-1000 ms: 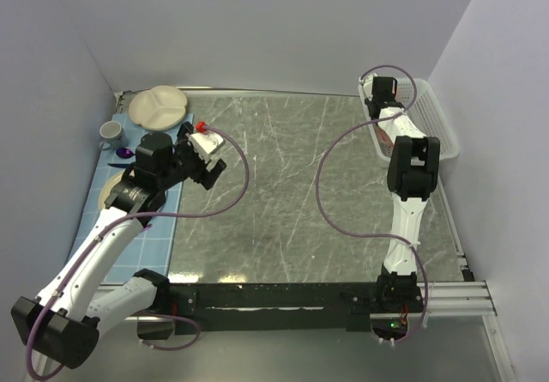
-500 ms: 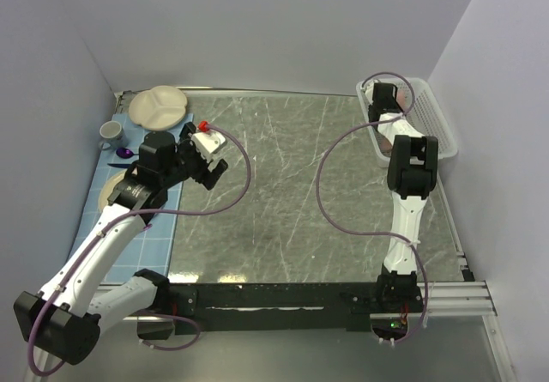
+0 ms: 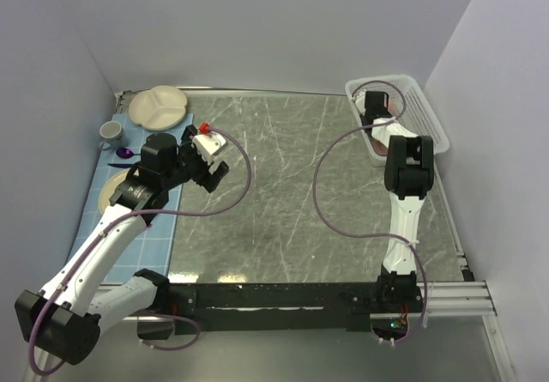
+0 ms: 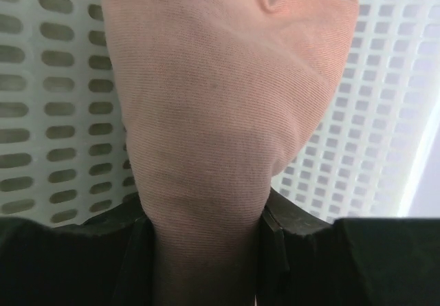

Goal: Roll the t-shirts
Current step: Place the T-shirt in the bin.

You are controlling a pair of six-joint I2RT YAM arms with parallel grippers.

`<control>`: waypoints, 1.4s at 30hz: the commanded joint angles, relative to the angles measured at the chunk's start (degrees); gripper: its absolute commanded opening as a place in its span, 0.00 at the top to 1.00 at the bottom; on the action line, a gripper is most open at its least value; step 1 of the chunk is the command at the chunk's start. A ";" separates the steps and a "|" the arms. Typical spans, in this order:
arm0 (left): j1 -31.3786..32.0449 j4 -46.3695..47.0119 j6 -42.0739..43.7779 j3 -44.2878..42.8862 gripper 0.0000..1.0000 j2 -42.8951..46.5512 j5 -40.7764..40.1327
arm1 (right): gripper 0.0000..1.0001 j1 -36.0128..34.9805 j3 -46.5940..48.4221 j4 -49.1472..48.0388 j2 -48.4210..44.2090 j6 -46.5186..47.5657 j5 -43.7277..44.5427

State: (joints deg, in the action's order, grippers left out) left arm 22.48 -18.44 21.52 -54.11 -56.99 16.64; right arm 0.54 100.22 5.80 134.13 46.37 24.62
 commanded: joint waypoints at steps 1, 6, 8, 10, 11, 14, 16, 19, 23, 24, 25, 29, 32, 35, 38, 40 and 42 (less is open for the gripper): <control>0.11 0.51 -0.86 -0.74 0.09 -0.13 0.76 | 1.00 -2.47 5.85 6.58 -0.18 -6.63 -4.91; 0.20 1.74 -1.22 -1.18 0.09 -1.36 1.37 | 0.94 -2.03 4.72 9.84 -1.23 -10.68 -8.62; 0.20 1.91 -1.30 -1.44 0.09 -1.63 1.37 | 0.76 -1.42 4.89 11.15 -1.41 -13.57 -9.58; 0.28 1.91 -1.30 -1.53 0.09 -1.98 1.37 | 0.67 -0.98 5.86 12.47 -1.59 -14.99 -11.08; 0.37 1.91 -1.30 -1.53 0.09 -2.07 1.46 | 0.63 -0.89 6.03 13.17 -1.93 -16.56 -12.57; 0.55 2.79 -1.48 -1.18 0.09 -2.68 1.99 | 0.55 -0.80 8.23 15.90 -2.37 -19.38 -16.09; 0.72 4.98 -1.57 -0.91 0.09 -4.00 3.30 | 0.47 -0.89 8.84 16.43 -2.81 -20.96 -17.85; 1.86 8.05 -1.65 -1.96 0.11 -8.56 5.59 | 0.34 -0.80 9.20 18.19 -3.52 -23.34 -21.62; 3.01 9.47 -2.09 -7.31 0.12 -14.89 6.12 | 0.11 -0.80 9.37 21.17 -4.83 -25.62 -28.04; 3.18 9.82 -2.53 -7.76 0.12 -16.38 5.95 | 0.06 -0.80 9.29 21.27 -5.01 -26.06 -28.57; 3.27 10.35 -2.88 -7.94 0.12 -16.83 5.60 | 0.04 -0.89 9.29 21.27 -5.10 -26.59 -28.75; 4.85 12.36 -4.03 -7.60 0.12 -18.06 4.72 | 0.00 0.69 10.25 21.70 -5.36 -29.31 -30.15; 4.94 15.09 -8.06 -7.94 0.11 -20.43 5.06 | 0.00 1.57 11.83 21.71 -5.71 -32.99 -31.73; 5.12 19.91 -13.59 -11.35 0.12 -26.75 7.35 | 0.00 1.66 12.10 21.01 -6.85 -34.85 -29.38; 5.55 22.56 -20.62 -19.94 0.16 -37.46 8.32 | 0.00 1.31 11.49 20.57 -7.82 -35.47 -29.02; 5.56 24.57 -26.95 -24.18 0.25 -45.64 9.89 | 0.00 1.22 10.70 18.03 -8.18 -35.65 -26.39; 5.99 25.46 -30.47 -29.90 0.32 -52.06 11.04 | 0.00 1.05 10.87 15.92 -7.65 -35.04 -23.06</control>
State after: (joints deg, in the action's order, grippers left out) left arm 27.83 1.26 2.22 -75.90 -100.01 24.03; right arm 1.96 109.73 26.22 130.56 12.71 -3.36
